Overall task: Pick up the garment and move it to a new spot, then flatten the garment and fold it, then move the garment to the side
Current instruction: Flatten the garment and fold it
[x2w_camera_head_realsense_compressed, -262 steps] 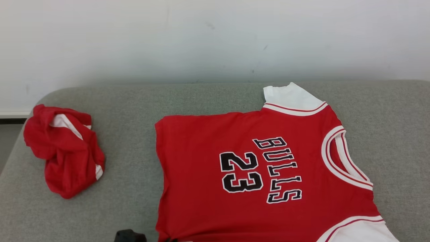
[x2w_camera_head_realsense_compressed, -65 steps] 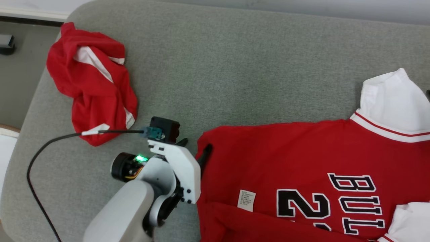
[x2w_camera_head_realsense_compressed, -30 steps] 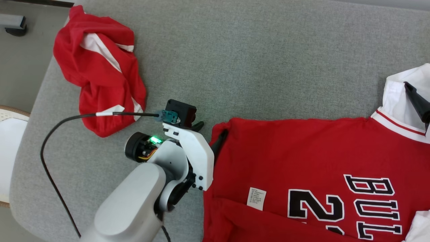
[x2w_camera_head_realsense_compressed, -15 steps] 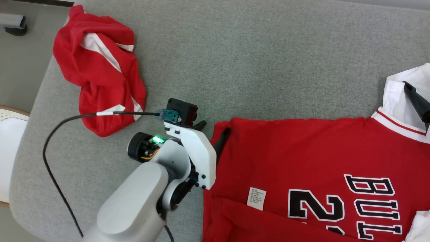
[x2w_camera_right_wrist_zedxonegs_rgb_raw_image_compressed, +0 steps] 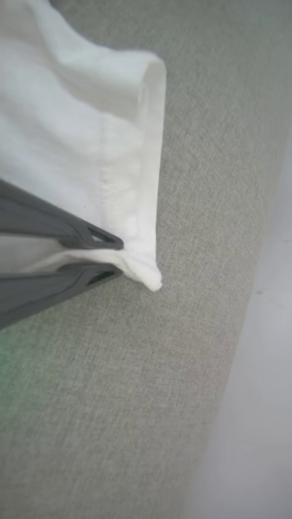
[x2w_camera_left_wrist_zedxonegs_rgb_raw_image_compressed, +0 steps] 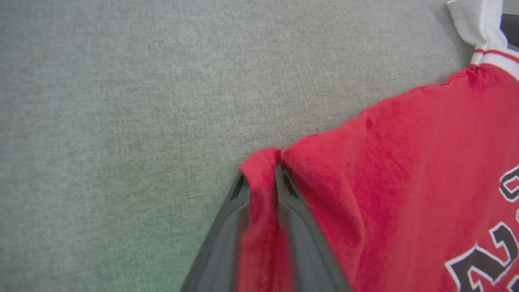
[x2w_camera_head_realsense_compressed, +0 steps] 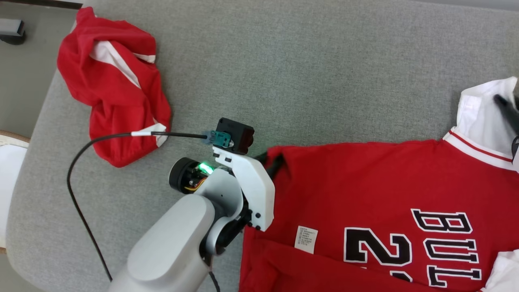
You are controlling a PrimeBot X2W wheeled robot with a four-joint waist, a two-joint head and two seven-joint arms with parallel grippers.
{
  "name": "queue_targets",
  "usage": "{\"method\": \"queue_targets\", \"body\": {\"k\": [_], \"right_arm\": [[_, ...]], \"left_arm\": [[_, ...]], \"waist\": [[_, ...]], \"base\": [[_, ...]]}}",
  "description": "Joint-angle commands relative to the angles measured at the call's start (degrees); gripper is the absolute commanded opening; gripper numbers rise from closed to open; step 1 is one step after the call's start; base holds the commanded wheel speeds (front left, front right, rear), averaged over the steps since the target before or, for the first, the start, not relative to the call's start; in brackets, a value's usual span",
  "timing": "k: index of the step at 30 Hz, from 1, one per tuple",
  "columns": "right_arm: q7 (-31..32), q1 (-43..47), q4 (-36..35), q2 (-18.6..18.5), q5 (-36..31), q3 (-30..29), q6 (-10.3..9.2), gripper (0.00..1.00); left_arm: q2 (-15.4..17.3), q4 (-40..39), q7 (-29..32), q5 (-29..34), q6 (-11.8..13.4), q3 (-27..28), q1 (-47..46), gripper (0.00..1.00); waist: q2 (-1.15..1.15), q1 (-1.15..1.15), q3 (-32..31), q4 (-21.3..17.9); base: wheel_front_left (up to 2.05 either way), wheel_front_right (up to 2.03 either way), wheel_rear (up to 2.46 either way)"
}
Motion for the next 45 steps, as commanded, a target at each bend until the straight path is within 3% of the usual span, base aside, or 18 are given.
{"method": "queue_targets", "body": {"k": [1,14,30,37,45], "right_arm": [[-0.92,-0.18,0.96,0.09,0.22,0.51,0.0,0.0],[-12.21,-3.93,4.79,0.52,1.79,-1.31,-0.06,0.0],[-18.38,7.03,-7.39,-4.48,4.97,1.32,-0.06,0.0],[-19.03,15.46,-13.54,-5.91,4.88,-3.12,-0.06,0.0],[-19.03,28.24,-18.23,-1.75,-0.35,-13.5,-0.06,0.0]], "left_arm": [[-0.3,0.37,-0.91,0.22,-0.14,-0.01,-0.32,0.0],[-0.94,2.54,-11.48,1.08,2.13,4.4,-2.24,0.0],[2.2,-1.13,-18.11,-3.49,1.35,8.36,7.95,0.0],[3.57,-4.09,-19.69,-5.59,1.62,9.07,14.57,0.0],[4.67,-7.49,-21.53,-7.95,2.91,10.62,22.6,0.0]], "waist": [[0.0,0.0,0.0,-0.09],[0.0,0.0,-1.87,-1.99],[0.0,0.0,-8.57,-7.39],[0.0,0.0,-11.64,-9.4],[0.0,0.0,-12.89,-11.18]], "base": [[0.0,0.0,0.0],[0.0,0.0,0.0],[0.0,0.0,0.0],[0.0,0.0,0.0],[0.0,0.0,0.0]]}}
